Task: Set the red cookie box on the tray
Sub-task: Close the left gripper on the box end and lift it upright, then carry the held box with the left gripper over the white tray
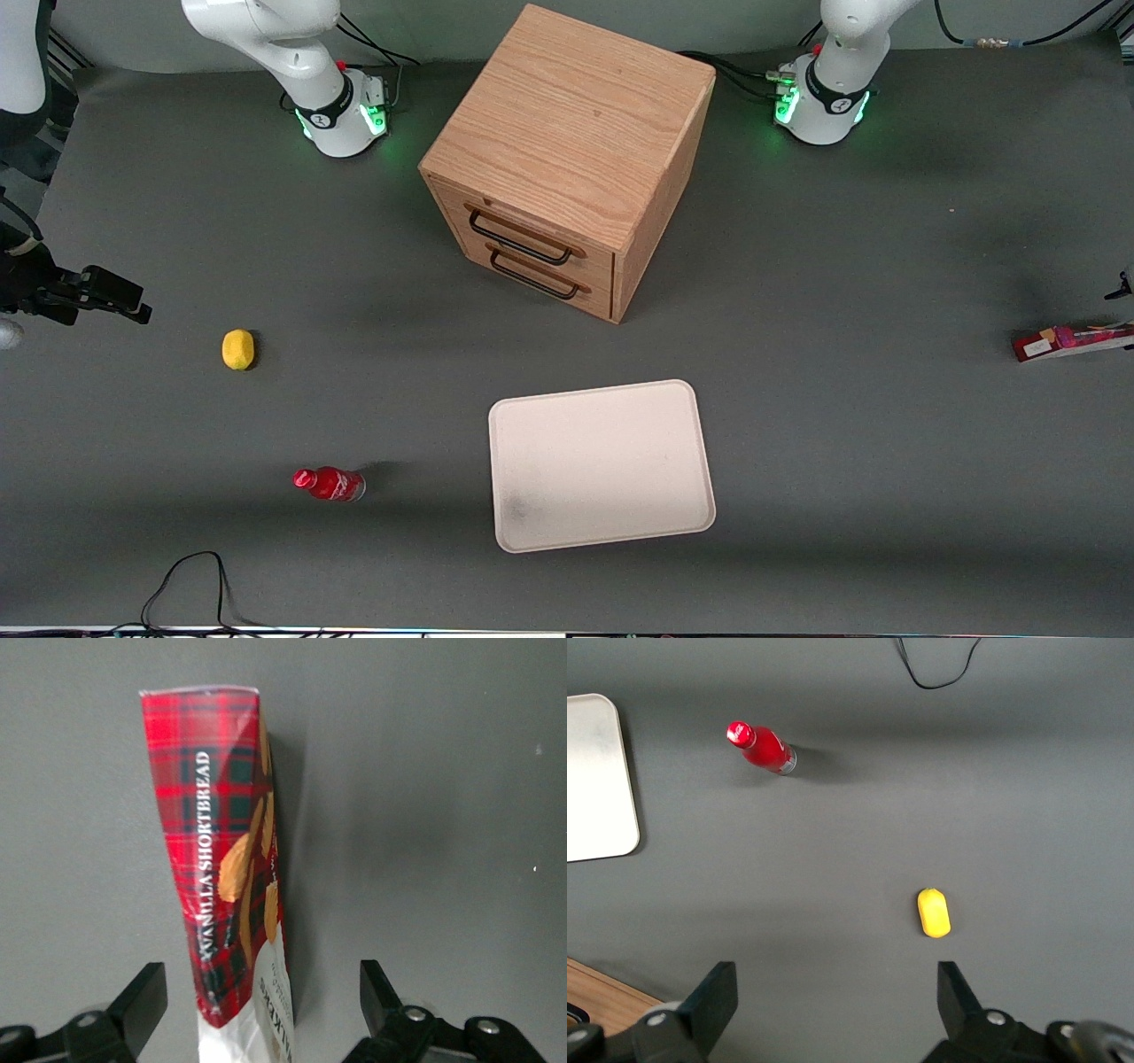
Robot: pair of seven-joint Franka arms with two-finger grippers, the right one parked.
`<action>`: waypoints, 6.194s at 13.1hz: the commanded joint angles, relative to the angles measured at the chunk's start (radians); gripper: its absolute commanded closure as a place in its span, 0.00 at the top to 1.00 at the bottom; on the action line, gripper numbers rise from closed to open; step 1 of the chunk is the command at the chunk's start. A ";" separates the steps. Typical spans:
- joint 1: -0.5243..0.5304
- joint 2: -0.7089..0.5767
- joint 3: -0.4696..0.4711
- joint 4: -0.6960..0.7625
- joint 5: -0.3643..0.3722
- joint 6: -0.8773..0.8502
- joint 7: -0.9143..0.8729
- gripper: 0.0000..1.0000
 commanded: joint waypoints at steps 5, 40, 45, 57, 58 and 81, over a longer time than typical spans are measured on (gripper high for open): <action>0.008 0.019 -0.003 -0.016 -0.044 0.048 0.055 0.18; -0.279 -0.292 -0.006 0.417 -0.034 -0.739 -1.116 0.00; -0.377 -0.295 -0.007 0.432 -0.038 -0.753 -1.613 0.00; -0.724 -0.041 -0.125 0.762 -0.038 -0.806 -2.388 0.00; -0.753 0.009 -0.153 0.805 -0.037 -0.780 -2.469 0.00; -0.998 0.492 -0.147 0.810 -0.006 -0.223 -2.763 0.73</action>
